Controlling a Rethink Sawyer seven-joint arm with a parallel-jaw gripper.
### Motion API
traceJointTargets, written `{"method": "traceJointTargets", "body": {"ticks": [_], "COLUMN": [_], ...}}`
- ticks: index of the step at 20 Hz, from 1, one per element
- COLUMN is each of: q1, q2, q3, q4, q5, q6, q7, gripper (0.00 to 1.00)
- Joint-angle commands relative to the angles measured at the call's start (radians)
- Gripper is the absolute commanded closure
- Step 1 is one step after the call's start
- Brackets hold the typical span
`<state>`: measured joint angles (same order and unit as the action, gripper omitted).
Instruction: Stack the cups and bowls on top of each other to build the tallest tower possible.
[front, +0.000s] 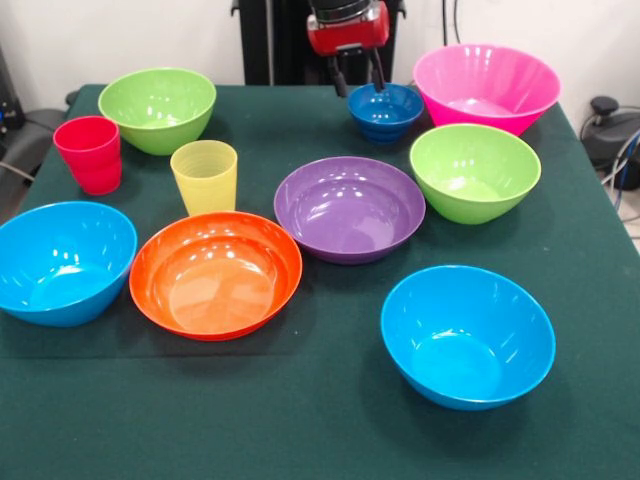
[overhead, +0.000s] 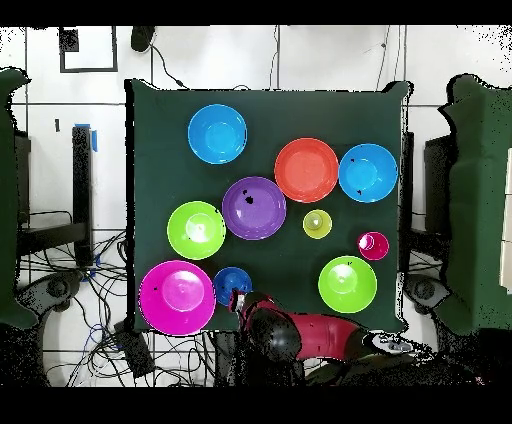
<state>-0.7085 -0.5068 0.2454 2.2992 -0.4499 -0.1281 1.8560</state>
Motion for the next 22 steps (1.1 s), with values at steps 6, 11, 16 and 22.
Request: {"method": "traceJointTargets", "body": {"ticks": [6, 11, 16, 22], "q1": [0.070, 0.097, 0.106, 0.138], "q2": [-0.014, 0.010, 0.040, 0.052], "q3": [-0.013, -0.038, -0.040, -0.075], "q4": [-0.081, -0.109, -0.122, -0.135], "q5": [0.022, 0.028, 0.017, 0.028], "q6": [0.066, 0.057, 0.030, 0.013], "q7": [0.103, 0.107, 0.108, 0.119], "gripper": [0.00, 0.00, 0.00, 0.00]}}
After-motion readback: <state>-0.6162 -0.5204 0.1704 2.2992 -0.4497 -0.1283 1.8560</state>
